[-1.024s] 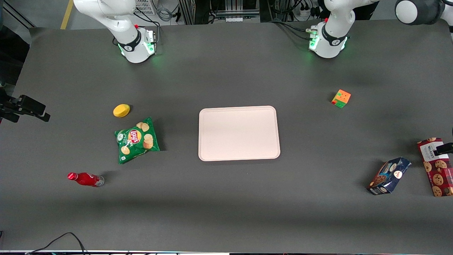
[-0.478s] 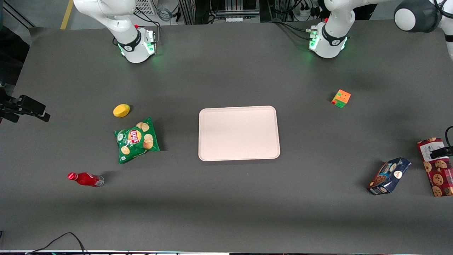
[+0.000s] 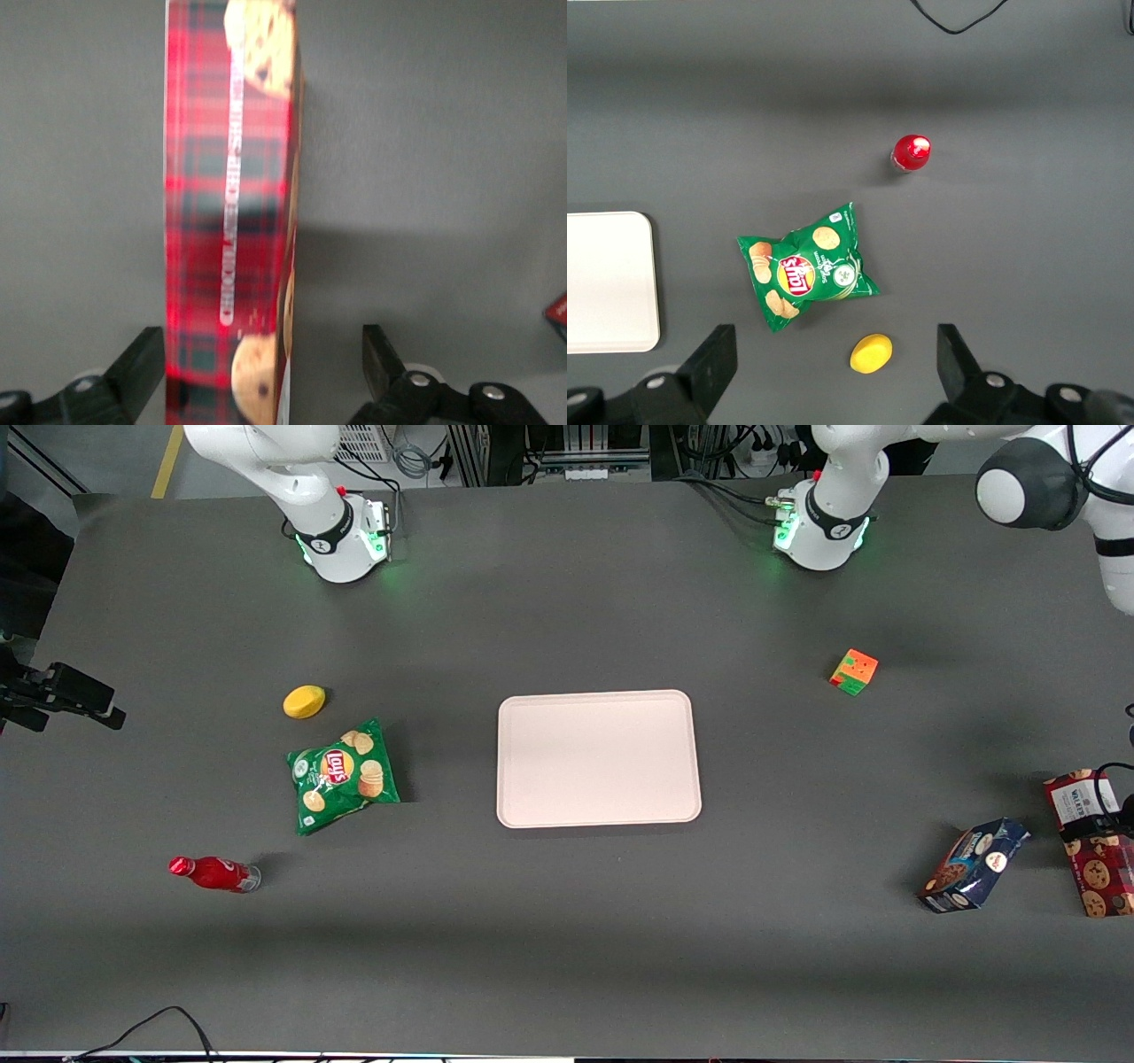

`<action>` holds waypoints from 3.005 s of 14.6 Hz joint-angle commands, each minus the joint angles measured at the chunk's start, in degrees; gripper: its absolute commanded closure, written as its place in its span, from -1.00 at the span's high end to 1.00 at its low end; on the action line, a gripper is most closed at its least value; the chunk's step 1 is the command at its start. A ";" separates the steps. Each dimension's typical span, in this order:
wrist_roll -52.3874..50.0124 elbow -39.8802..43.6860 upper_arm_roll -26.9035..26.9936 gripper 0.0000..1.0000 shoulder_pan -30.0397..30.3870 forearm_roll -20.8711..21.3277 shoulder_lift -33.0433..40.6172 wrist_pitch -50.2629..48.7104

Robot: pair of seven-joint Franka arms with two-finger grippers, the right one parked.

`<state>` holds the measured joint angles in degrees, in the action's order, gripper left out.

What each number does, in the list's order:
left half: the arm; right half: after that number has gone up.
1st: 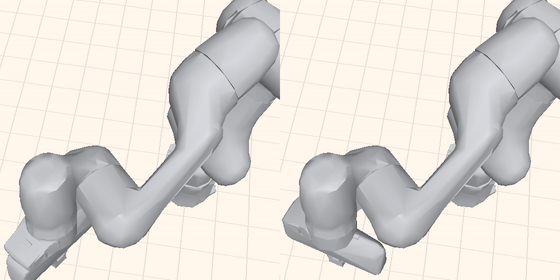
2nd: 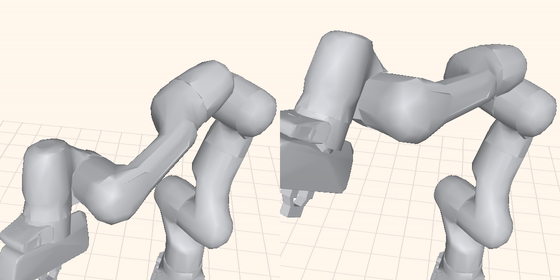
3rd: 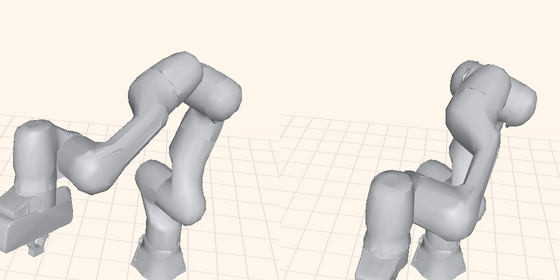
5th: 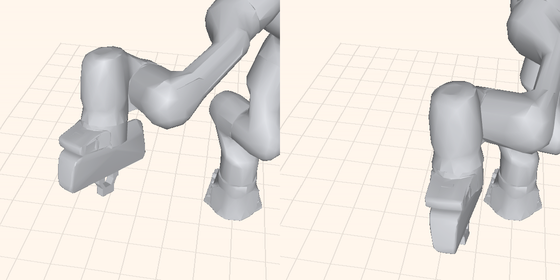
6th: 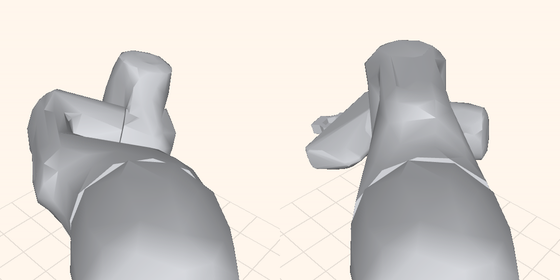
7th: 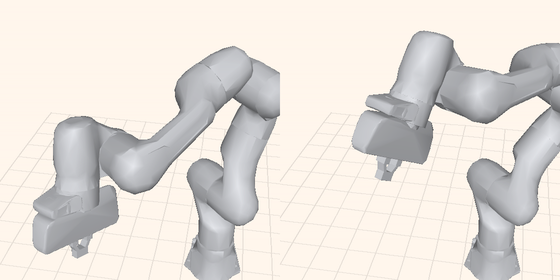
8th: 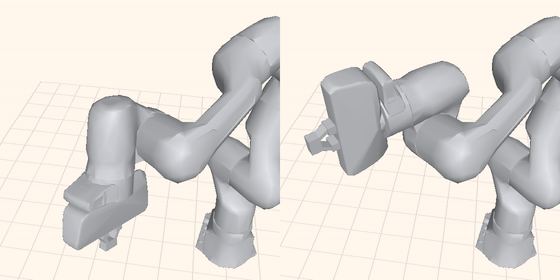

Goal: Place red cookie box on tray
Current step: 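Close the left gripper on the box and lift it, then carry the held box with the left gripper over the white tray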

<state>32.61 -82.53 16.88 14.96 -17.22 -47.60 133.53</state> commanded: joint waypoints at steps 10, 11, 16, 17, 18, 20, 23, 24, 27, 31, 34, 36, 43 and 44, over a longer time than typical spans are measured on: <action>0.95 7.56 0.44 -0.35 -0.20 -0.18 -4.88 -0.29; 1.31 7.56 0.44 -0.53 -0.20 -0.01 -4.61 -0.38; 1.23 8.52 0.53 -0.69 -3.00 5.17 0.56 -7.38; 0.70 9.49 0.61 -0.69 -3.79 6.40 2.66 -10.98; -0.35 11.06 0.61 -0.69 -4.41 8.59 4.34 -14.93; -0.45 14.14 0.44 -0.67 -4.50 10.19 7.85 -21.62; -0.53 14.50 0.26 -0.66 -5.55 12.20 14.70 -30.14; -0.45 15.20 0.26 -0.66 -5.56 12.82 16.81 -33.48; -0.62 20.02 0.17 -0.65 -5.56 13.00 19.29 -43.93; -5.42 21.98 -2.36 -0.65 -5.64 12.65 19.29 -48.53; -21.92 22.15 -10.08 -0.64 -5.64 12.83 20.17 -54.59; -29.24 21.80 -16.76 -0.63 -5.64 13.18 21.66 -56.27; -50.51 17.86 -40.48 -0.64 -6.17 18.27 23.16 -51.02; -54.89 16.19 -44.17 -0.63 -6.35 19.93 23.51 -49.00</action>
<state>-12.85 -62.16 -19.21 8.40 -0.97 -25.75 80.16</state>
